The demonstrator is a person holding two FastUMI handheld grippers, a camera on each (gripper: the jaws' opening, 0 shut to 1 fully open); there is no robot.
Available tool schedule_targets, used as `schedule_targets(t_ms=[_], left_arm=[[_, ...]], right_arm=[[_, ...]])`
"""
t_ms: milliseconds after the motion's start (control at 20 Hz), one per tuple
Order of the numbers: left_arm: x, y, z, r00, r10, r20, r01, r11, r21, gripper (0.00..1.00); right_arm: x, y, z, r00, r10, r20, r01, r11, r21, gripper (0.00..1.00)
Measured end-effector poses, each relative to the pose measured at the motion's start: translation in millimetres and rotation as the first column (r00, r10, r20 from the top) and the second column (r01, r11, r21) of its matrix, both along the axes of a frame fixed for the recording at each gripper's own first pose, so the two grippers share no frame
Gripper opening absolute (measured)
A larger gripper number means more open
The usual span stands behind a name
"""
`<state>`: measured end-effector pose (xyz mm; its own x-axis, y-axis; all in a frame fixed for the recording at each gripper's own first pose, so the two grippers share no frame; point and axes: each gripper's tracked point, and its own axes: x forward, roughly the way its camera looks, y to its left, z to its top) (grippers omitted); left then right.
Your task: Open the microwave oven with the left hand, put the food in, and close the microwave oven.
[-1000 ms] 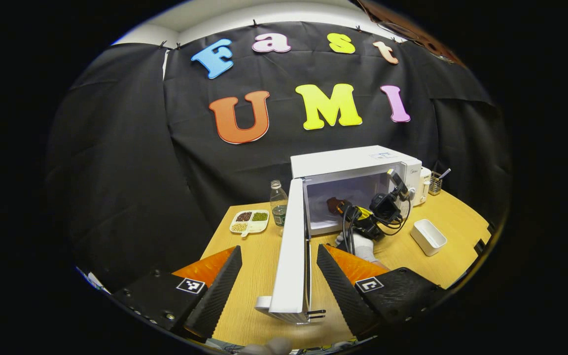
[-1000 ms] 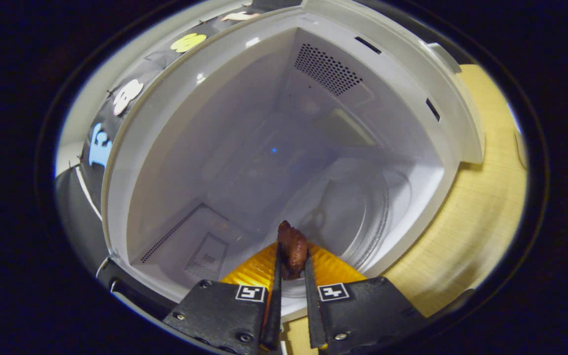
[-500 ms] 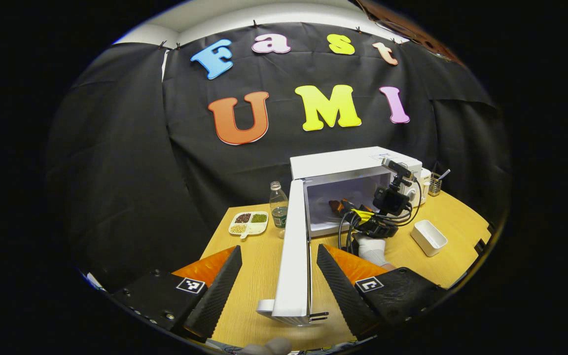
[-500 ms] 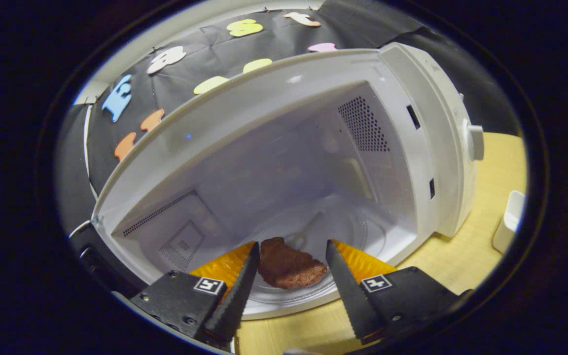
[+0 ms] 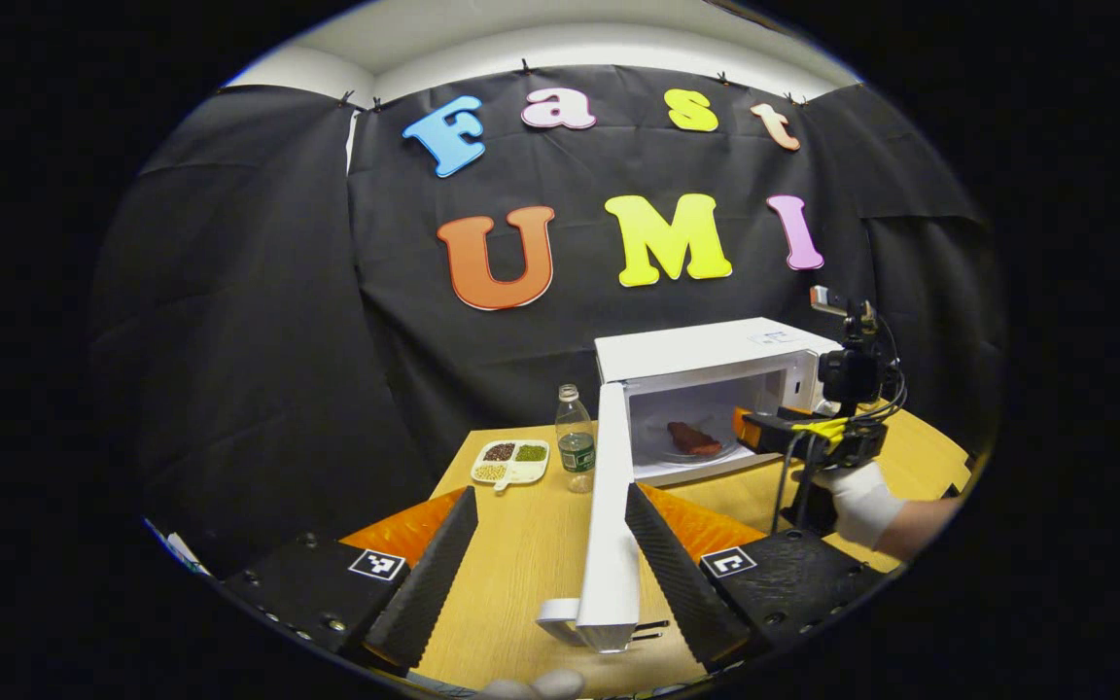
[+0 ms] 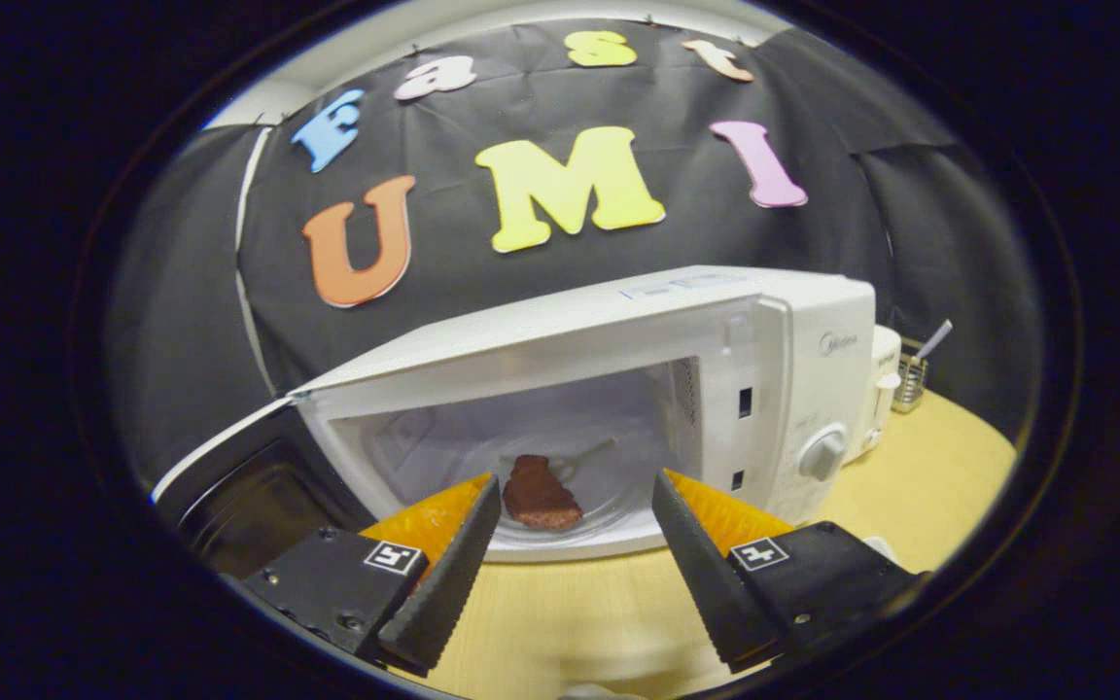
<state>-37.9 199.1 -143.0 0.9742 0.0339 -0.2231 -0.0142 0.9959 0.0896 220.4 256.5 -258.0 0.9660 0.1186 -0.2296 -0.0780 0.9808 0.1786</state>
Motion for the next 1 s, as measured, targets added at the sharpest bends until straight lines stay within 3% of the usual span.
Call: schedule_targets(t_ms=[50, 100, 150, 250, 500, 550, 600, 650, 700, 800, 850, 900, 950, 1000], left_arm=[[-2.1, 11.7, -2.8, 1.000, 0.026, 0.001, -0.026, 1.000, 0.000, 0.95], [-4.6, 17.7, -5.1, 0.999, 0.034, 0.004, -0.034, 0.999, -0.014, 0.95], [-7.3, 24.5, -7.9, 0.999, 0.052, 0.006, -0.051, 0.998, -0.020, 0.95], [-9.6, 38.0, -13.1, 0.997, 0.080, 0.012, -0.079, 0.997, -0.017, 0.95], [-9.1, 52.9, -33.6, 0.994, 0.108, 0.030, -0.107, 0.994, -0.029, 0.94], [-8.1, 52.2, -36.9, 0.994, 0.107, 0.030, -0.106, 0.994, -0.034, 0.89], [-7.2, 55.3, -39.5, 0.993, 0.110, 0.034, -0.109, 0.993, -0.042, 0.93], [-5.7, 55.4, -41.0, 0.994, 0.101, 0.045, -0.099, 0.994, -0.054, 0.90], [-5.1, 56.0, -50.3, 0.994, 0.102, 0.027, -0.101, 0.993, -0.062, 0.73], [-0.8, 50.4, -75.4, 0.997, 0.076, -0.025, -0.078, 0.993, -0.092, 0.53], [0.0, 53.7, -80.3, 0.995, 0.096, -0.028, -0.098, 0.991, -0.094, 0.17], [2.7, 53.3, -85.3, 0.993, 0.114, -0.027, -0.116, 0.989, -0.094, 0.09], [4.1, 49.1, -94.4, 0.993, 0.110, -0.032, -0.113, 0.989, -0.093, 0.01], [3.4, 43.9, -102.4, 0.993, 0.112, -0.047, -0.115, 0.989, -0.087, 0.00]], right_arm=[[-16.8, -5.5, 4.5, 0.998, 0.048, -0.028, -0.049, 0.998, -0.036, 1.00], [-34.5, -10.8, 9.5, 0.995, 0.085, -0.052, -0.088, 0.994, -0.067, 0.91], [-51.6, -21.9, 18.3, 0.993, 0.102, -0.067, -0.109, 0.989, -0.103, 1.00], [-85.7, -45.3, 40.0, 0.991, 0.119, -0.068, -0.128, 0.980, -0.151, 1.00], [-153.5, -110.4, 96.8, 0.996, 0.070, -0.063, -0.081, 0.978, -0.190, 1.00], [-163.7, -125.2, 101.3, 0.997, 0.054, -0.063, -0.065, 0.980, -0.188, 0.91], [-174.4, -138.7, 106.1, 0.997, 0.032, -0.066, -0.044, 0.982, -0.181, 1.00], [-184.5, -150.2, 109.5, 0.998, 0.016, -0.064, -0.027, 0.984, -0.175, 1.00], [-193.6, -161.6, 111.1, 0.998, -0.003, -0.066, -0.009, 0.985, -0.171, 1.00], [-207.7, -180.3, 108.1, 0.997, -0.025, -0.076, 0.012, 0.985, -0.171, 1.00], [-214.1, -193.1, 105.4, 0.996, -0.042, -0.078, 0.028, 0.983, -0.182, 1.00], [-219.7, -205.9, 103.3, 0.995, -0.051, -0.084, 0.035, 0.982, -0.185, 0.91], [-225.4, -217.8, 100.0, 0.994, -0.059, -0.091, 0.042, 0.982, -0.183, 1.00], [-230.2, -231.1, 98.5, 0.993, -0.064, -0.101, 0.046, 0.984, -0.175, 1.00]])
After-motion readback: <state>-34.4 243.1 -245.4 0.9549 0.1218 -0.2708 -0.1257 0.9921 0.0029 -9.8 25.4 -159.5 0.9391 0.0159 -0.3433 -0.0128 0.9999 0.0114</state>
